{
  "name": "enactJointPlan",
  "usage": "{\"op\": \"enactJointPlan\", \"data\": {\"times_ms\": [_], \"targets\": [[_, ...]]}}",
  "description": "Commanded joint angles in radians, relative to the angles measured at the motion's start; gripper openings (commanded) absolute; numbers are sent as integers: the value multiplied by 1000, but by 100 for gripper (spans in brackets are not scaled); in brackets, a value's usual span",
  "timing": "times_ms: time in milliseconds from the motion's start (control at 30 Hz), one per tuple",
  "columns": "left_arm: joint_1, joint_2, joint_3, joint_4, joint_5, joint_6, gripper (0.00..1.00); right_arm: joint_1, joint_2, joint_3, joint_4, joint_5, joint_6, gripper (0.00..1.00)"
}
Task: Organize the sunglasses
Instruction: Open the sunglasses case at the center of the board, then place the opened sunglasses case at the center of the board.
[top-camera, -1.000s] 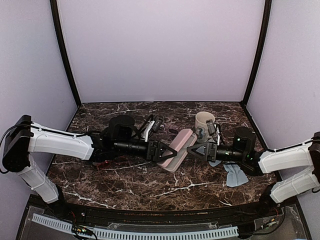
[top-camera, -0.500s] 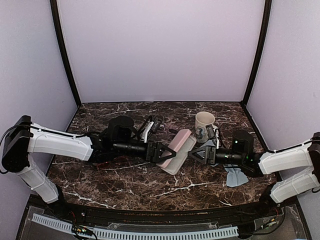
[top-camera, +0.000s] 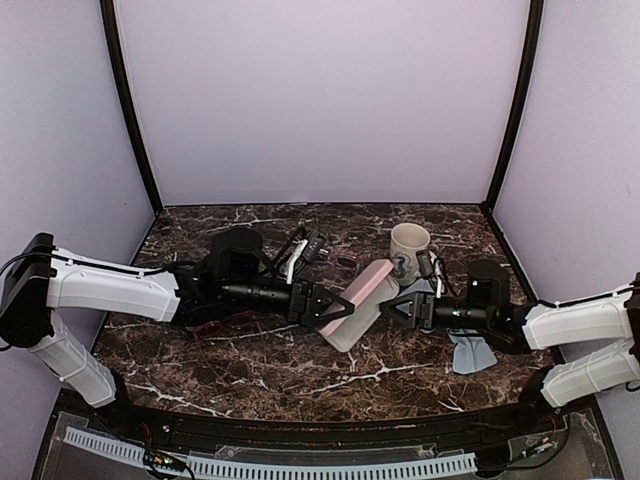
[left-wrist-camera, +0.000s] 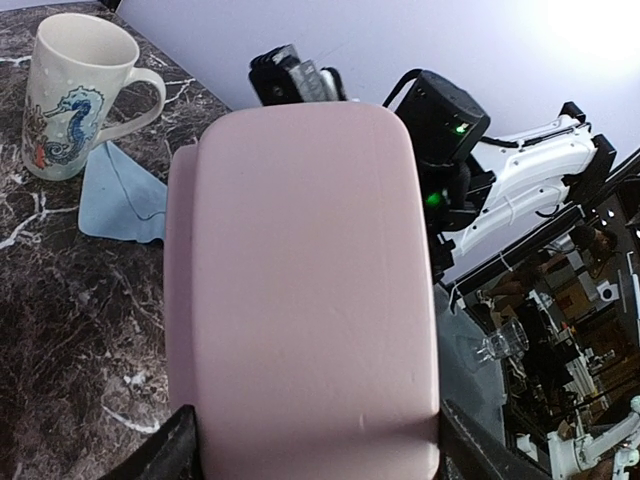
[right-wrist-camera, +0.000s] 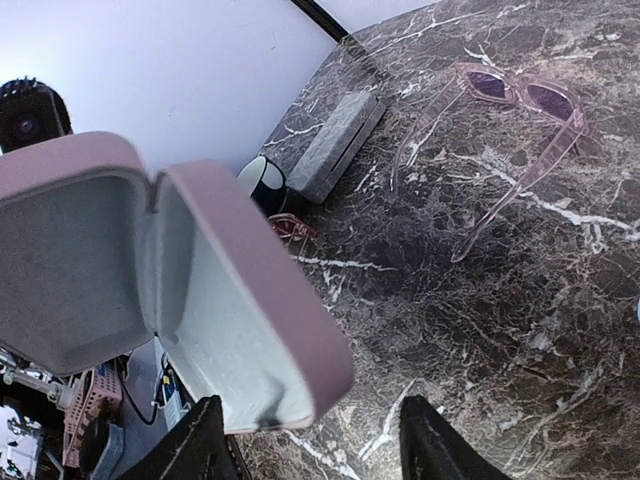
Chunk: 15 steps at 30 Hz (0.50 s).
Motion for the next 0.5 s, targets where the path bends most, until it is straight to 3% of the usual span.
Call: {"op": "enactJointPlan", "data": {"times_ms": [0,133,467], "targets": [[4,-24,67,-99,-24,63,0,-6,-100,19,-102,-11,-59,65],[8,16,98,-157,-30,87,0,-8,-185,40,-184,-7,-86,73],[56,167,192,-311,131,135,0,-118,-306,92,-462,57,-160,76]]}}
